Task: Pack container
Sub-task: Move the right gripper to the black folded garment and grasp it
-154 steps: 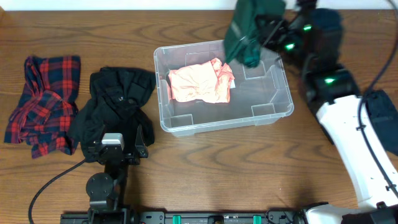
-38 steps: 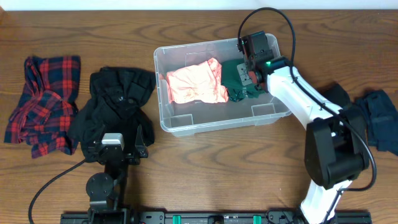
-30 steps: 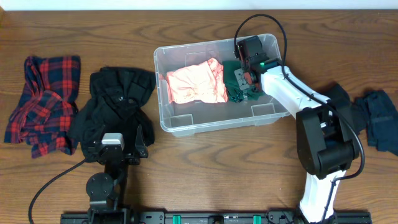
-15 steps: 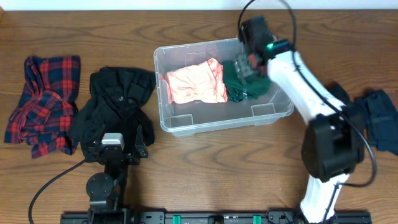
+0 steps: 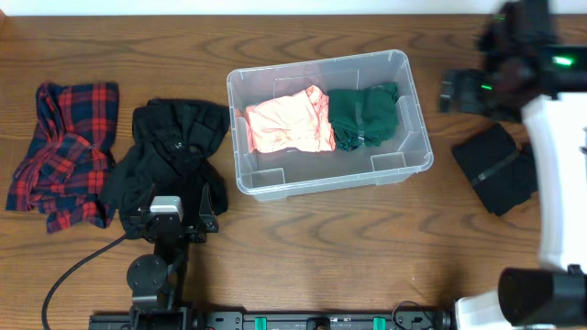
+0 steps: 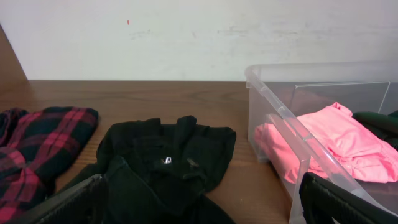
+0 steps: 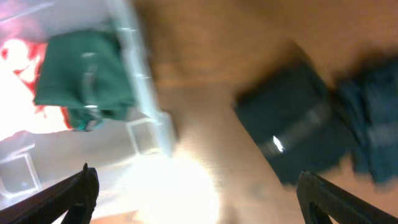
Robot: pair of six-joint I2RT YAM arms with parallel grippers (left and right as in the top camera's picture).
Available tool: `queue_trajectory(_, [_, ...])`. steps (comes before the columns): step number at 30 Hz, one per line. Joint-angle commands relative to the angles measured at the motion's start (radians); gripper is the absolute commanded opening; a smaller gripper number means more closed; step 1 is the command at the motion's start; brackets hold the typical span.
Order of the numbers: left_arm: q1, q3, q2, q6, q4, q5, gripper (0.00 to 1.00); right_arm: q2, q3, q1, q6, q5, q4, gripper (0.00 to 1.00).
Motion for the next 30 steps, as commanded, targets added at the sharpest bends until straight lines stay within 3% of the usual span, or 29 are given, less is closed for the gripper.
queue_trajectory(1, [0.003, -0.017, -0.004, -0.002, -0.034, 0.015, 0.98, -0.067, -0.057, -0.101, 0.124, 0.039, -0.029, 0.99])
queue_trajectory(7, [0.003, -0.017, -0.004, -0.002, -0.034, 0.015, 0.98, -0.145, -0.342, -0.259, 0.262, 0.095, 0.077, 0.99])
queue_trajectory(14, [0.003, -0.017, -0.004, -0.002, -0.034, 0.015, 0.98, -0.166, -0.687, -0.409, 0.285, -0.057, 0.373, 0.98])
queue_trajectory(30, [0.003, -0.017, -0.001, -0.002, -0.034, 0.015, 0.98, -0.166, -1.048, -0.497, 0.219, -0.056, 0.868, 0.88])
